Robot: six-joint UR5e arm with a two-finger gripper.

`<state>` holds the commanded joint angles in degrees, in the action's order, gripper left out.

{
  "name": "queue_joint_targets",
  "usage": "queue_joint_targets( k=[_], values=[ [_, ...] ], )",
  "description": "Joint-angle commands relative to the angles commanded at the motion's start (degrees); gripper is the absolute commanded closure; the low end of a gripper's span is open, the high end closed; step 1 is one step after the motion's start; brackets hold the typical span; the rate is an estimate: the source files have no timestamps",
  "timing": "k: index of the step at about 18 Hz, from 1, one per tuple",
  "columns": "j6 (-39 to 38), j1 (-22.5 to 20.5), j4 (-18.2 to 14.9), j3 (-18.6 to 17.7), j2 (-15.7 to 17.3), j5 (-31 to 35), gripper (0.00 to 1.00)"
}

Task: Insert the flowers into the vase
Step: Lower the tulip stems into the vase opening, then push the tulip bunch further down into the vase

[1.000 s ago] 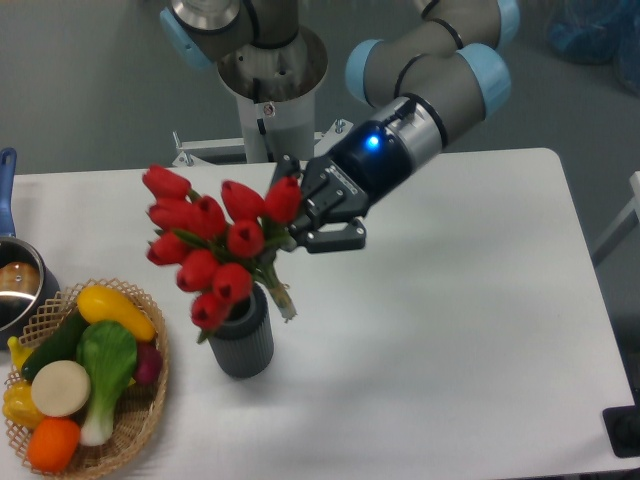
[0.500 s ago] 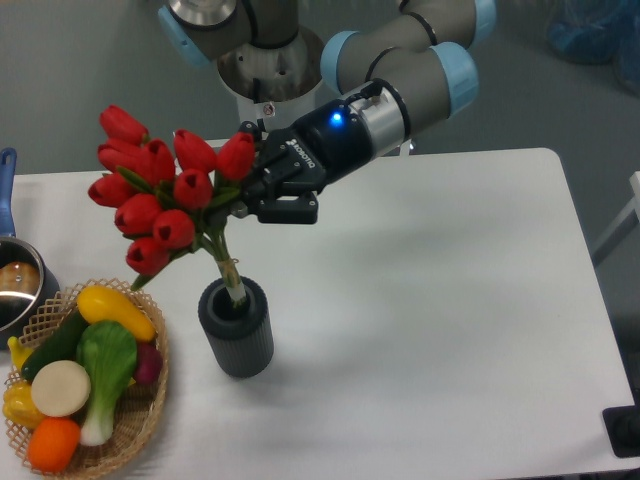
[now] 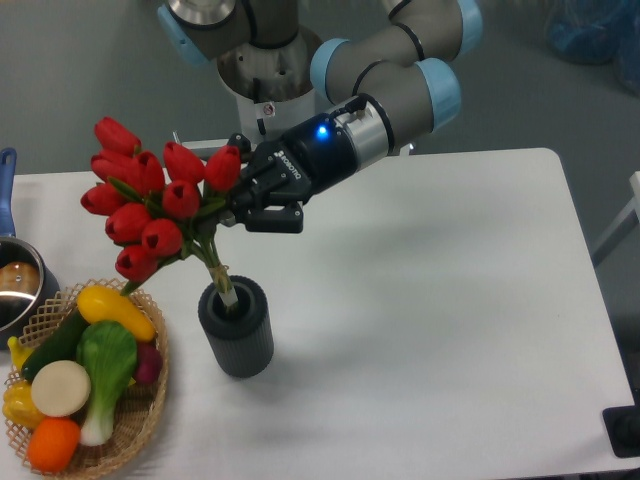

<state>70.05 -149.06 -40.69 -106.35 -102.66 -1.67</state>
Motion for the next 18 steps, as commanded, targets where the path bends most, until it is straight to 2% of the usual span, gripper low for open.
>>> queue_joint_targets(
  k=[7, 12, 18],
  values=[
    [4.04, 0.44, 0.0, -3.43, -0.7, 0.0, 0.84],
    [8.61, 1.32, 0.0, -7.9, -0.53, 0.0, 0.81],
    [13.44, 1.49, 0.0, -8.7, -3.51, 0.09, 0.81]
  ],
)
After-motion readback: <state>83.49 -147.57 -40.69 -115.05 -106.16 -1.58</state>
